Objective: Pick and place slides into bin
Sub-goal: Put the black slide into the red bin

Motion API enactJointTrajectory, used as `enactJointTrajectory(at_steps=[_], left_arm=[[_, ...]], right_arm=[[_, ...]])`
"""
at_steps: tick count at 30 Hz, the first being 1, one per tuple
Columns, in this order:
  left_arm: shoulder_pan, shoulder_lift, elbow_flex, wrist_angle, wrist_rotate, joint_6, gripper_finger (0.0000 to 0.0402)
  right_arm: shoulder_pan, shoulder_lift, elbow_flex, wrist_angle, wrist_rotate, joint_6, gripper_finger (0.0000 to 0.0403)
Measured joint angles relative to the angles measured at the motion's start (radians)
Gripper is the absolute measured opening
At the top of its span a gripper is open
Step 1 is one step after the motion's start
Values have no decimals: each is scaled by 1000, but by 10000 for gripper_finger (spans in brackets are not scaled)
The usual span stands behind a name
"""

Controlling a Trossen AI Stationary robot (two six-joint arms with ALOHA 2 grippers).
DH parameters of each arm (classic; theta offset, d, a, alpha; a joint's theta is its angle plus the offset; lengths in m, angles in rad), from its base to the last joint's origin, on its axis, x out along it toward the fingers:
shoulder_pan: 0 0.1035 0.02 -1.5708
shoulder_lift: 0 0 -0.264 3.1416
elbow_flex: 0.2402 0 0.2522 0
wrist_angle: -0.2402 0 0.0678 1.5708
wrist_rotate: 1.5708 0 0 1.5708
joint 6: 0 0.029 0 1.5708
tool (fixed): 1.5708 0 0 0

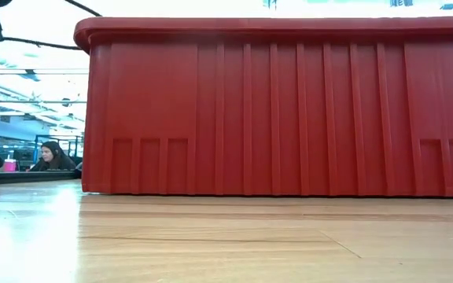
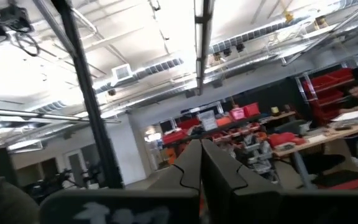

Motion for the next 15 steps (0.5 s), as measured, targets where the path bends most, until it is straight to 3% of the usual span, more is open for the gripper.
enactJointTrajectory(at_steps=[4, 7, 12, 15], left_arm=[[-64, 0, -50, 87, 26, -41, 241], [-121, 1, -64, 174, -12, -65, 277], [-198, 11, -64, 255, -153, -47, 304], [-229, 52, -64, 251, -168, -53, 307]], right_arm=[[0, 0, 0, -2, -8, 25, 0], [0, 0, 0, -10, -8, 37, 0], [0, 0, 0, -44, -4, 40, 0], [0, 0, 0, -45, -4, 40, 0]])
